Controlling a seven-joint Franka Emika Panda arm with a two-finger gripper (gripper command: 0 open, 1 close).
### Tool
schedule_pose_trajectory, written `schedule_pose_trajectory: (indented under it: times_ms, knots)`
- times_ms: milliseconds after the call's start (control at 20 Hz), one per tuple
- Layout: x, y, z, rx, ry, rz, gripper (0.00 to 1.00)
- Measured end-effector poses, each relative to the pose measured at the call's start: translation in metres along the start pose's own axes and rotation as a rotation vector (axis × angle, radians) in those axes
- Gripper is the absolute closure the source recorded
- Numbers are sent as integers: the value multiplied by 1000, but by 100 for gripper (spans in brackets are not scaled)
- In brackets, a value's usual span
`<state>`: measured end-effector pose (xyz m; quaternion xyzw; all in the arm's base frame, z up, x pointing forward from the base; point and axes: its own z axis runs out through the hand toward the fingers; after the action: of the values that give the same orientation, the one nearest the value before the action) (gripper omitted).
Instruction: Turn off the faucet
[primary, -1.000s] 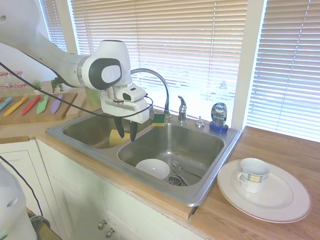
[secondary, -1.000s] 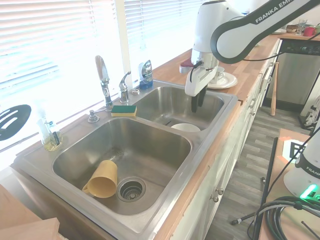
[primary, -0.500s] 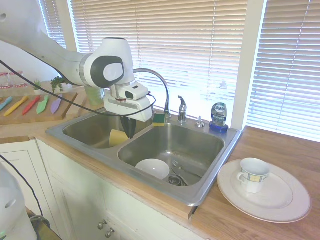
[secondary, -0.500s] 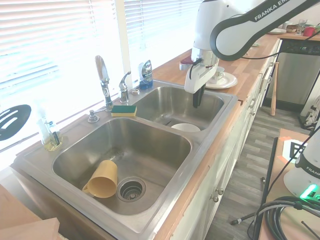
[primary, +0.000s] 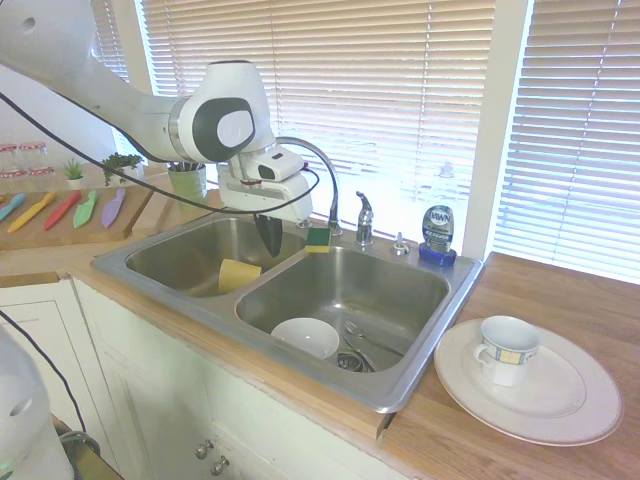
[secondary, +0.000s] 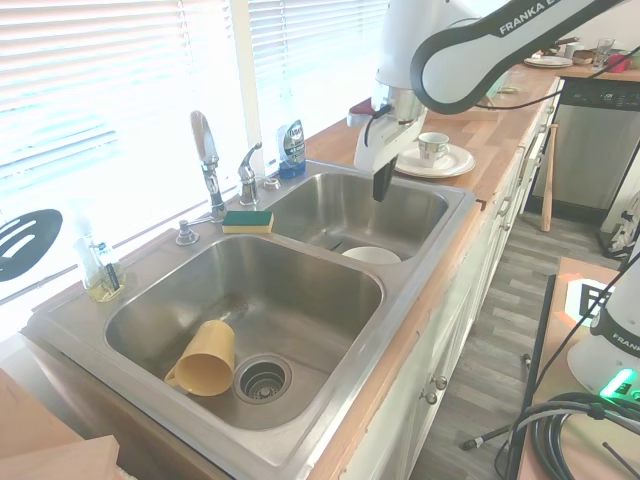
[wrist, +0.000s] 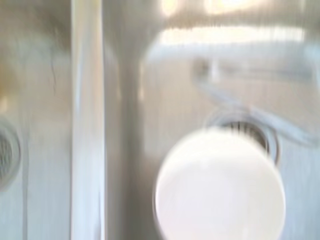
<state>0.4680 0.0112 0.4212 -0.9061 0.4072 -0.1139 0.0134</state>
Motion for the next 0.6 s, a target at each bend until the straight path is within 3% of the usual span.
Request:
schedule_pose_trajectory:
  times_ms: [250, 600]
  knots:
    - [36, -43, -3, 88, 131, -22, 100]
    - [97, -86, -6, 122, 216, -21, 100]
